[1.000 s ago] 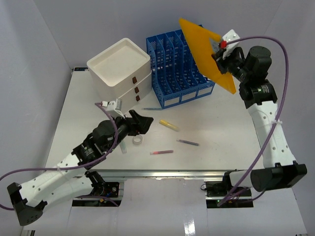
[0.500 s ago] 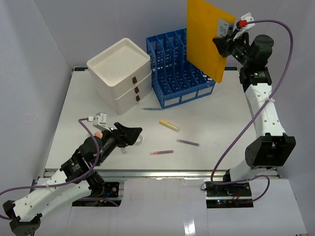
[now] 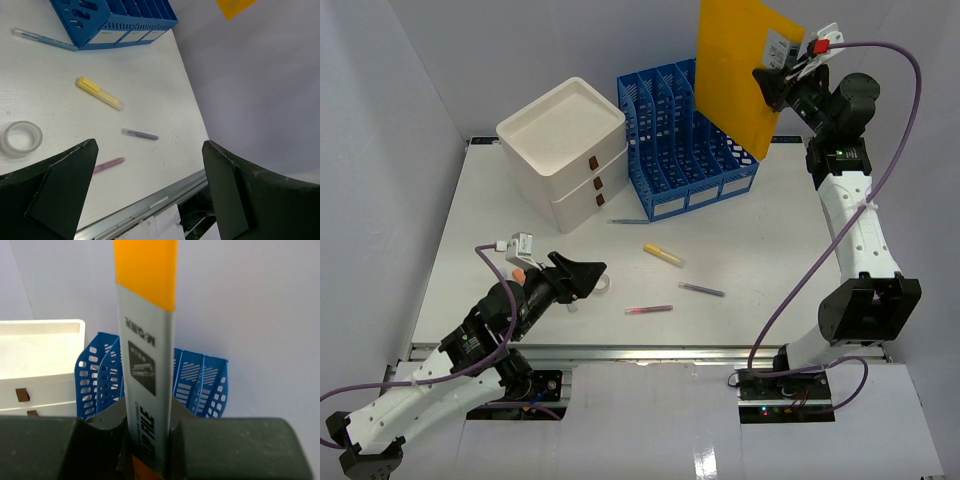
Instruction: Organize the desk
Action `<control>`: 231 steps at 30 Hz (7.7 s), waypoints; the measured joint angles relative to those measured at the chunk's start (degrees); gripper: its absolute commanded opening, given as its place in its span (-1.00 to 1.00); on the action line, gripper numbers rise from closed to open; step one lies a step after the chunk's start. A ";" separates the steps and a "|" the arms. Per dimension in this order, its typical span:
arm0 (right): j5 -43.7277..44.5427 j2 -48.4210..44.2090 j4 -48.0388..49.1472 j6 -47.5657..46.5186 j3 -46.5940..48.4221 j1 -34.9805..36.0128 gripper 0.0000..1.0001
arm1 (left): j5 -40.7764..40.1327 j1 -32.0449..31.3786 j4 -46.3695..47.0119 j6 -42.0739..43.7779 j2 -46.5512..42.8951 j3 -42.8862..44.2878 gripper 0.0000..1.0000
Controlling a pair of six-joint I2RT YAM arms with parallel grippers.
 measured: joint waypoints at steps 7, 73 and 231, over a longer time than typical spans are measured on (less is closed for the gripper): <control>-0.24 4.00 3.06 1.14 -0.42 0.00 -0.85 | 0.02 0.00 -0.37 -1.25 -1.16 -1.40 0.94; -2.16 23.63 42.51 9.61 -17.49 4.57 0.41 | 2.85 0.00 1.71 -5.37 1.97 -7.00 0.96; -39.66 -31.31 -54.83 -48.22 -52.16 -19.87 0.80 | -37.23 17.64 -30.49 16.46 98.61 87.26 -1.00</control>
